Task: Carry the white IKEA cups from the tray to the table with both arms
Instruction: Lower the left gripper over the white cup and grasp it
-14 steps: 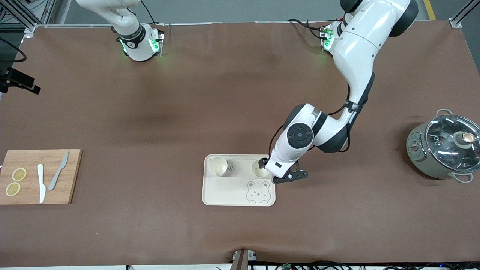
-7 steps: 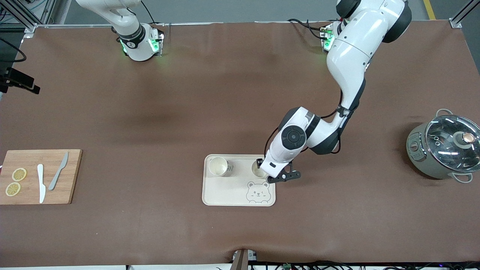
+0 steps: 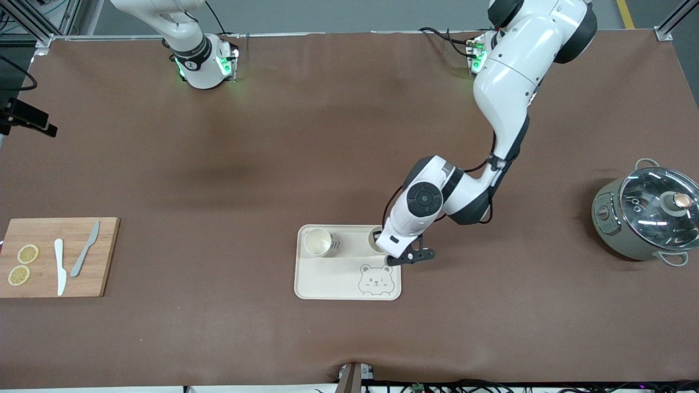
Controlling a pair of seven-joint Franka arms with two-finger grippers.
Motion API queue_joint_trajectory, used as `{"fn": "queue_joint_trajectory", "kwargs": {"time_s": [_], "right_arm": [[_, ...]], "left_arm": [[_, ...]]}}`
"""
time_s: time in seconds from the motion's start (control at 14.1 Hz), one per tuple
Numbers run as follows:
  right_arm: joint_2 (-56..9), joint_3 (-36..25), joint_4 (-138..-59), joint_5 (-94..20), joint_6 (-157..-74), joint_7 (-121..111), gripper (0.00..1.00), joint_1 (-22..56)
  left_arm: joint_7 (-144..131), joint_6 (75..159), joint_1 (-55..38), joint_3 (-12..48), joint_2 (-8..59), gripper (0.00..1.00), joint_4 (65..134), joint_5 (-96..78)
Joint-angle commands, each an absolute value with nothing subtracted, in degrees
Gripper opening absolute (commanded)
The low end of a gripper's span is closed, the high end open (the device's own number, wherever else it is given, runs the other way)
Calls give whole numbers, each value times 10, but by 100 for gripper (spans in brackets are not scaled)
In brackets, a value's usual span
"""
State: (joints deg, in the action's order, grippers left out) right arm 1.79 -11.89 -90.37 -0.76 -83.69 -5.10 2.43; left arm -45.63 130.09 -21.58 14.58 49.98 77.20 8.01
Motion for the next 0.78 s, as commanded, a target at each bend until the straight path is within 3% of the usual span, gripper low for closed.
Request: {"fn": "queue_joint_trajectory", "kwargs": {"time_s": [0.0,0.36,0.71], "right_arm": [[1,-114,-873,-18,-833,-51,100,7],[-11,-113,-867,-14,-838,-52,100,8],[-84,-113,-859,-9,-865,-54,100,4]], "left_arm": [[-463,1298,-219,140,494,0,761,96],[-461,1292,-201,140,464,0,761,97],[-461,1248,-176,141,436,0,760,97]]}}
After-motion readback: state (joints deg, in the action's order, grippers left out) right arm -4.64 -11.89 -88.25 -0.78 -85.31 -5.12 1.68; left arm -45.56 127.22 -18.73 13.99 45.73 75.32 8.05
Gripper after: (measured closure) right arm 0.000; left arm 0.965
